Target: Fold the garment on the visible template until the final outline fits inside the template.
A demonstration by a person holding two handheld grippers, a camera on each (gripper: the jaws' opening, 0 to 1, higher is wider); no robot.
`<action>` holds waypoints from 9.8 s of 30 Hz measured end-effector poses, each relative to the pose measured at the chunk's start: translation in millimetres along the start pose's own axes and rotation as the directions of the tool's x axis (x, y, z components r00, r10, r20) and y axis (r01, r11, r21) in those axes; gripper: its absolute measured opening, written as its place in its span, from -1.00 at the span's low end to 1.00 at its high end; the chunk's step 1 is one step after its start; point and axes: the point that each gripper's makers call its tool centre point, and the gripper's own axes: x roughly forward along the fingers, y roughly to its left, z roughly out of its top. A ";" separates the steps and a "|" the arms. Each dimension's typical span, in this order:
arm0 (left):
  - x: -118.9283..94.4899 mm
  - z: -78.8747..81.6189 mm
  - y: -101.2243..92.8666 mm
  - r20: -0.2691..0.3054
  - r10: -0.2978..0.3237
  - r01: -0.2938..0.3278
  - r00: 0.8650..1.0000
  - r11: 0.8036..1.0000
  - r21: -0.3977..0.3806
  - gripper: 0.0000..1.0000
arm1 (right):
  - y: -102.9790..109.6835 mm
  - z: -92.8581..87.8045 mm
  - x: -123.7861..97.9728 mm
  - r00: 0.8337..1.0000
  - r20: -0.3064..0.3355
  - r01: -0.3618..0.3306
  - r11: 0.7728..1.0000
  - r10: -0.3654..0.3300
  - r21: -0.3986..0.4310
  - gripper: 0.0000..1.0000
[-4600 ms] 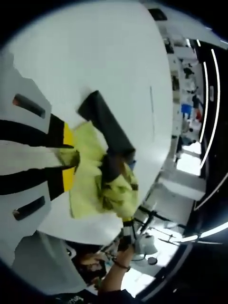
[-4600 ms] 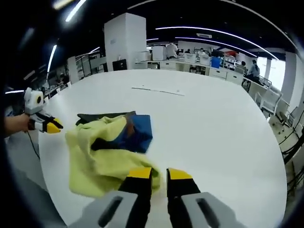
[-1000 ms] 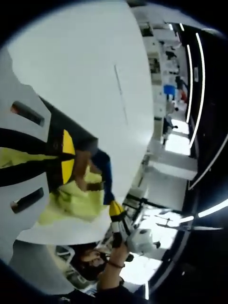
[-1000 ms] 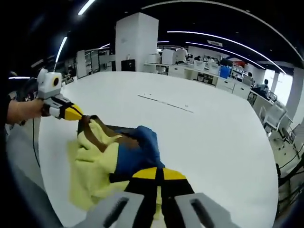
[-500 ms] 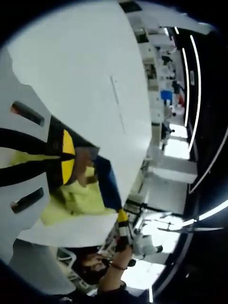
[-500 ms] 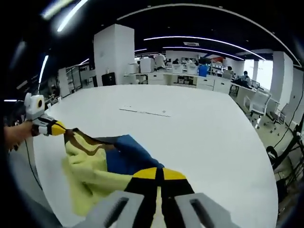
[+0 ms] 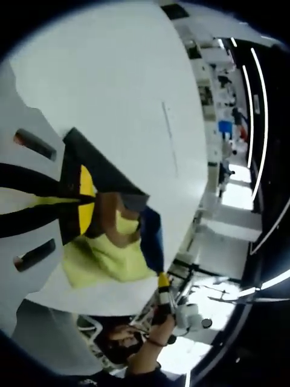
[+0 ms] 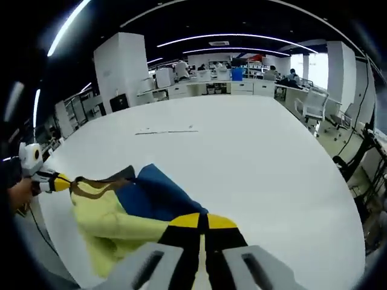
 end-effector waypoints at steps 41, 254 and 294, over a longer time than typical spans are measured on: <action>4.7 -15.4 -6.7 -0.005 -0.008 0.008 1.000 0.999 -0.050 -1.00 | 96.7 20.4 38.7 0.907 -0.138 -0.418 0.826 0.397 -0.378 -0.41; 83.2 40.0 54.3 0.003 0.108 -0.107 0.994 0.975 0.196 -0.33 | 24.2 44.2 110.0 0.985 -0.036 -0.170 0.959 0.166 -0.227 0.00; 112.6 1.5 50.9 -0.144 0.114 -0.097 0.983 0.988 0.117 -1.00 | 2.2 20.0 130.0 0.999 -0.026 -0.042 0.997 0.040 -0.072 -0.96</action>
